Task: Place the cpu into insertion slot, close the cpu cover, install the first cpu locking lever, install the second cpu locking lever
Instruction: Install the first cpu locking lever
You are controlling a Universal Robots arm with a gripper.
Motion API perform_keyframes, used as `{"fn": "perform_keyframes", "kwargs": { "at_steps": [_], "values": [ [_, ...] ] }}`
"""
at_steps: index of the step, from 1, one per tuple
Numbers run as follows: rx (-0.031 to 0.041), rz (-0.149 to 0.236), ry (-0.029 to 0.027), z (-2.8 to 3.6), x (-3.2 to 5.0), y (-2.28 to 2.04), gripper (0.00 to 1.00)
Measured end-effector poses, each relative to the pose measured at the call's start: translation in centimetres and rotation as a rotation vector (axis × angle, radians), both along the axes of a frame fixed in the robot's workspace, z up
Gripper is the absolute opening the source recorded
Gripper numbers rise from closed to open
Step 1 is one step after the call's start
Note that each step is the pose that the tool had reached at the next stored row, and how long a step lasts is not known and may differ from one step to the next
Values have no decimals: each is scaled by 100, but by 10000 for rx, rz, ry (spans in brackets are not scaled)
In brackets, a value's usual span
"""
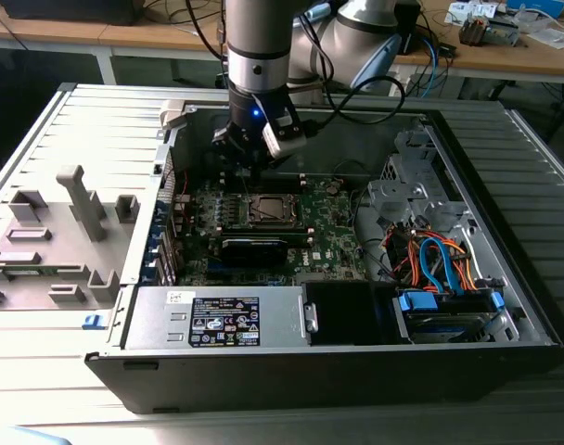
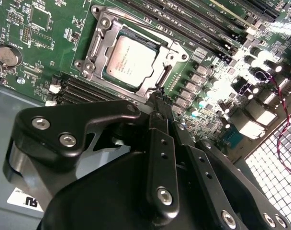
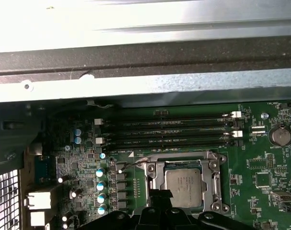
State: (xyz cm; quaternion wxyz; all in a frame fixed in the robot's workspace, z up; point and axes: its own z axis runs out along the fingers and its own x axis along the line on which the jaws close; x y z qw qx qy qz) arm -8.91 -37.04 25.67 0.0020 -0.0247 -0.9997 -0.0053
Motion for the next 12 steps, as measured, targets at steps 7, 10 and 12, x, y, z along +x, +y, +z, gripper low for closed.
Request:
{"fn": "perform_keyframes", "kwargs": {
  "at_steps": [7, 10, 12],
  "values": [
    [1, 2, -1, 0, -35, 34, 11],
    [0, 1, 0, 0, -66, 34, 11],
    [0, 2, 0, 0, -88, 34, 11]
  ]
}}
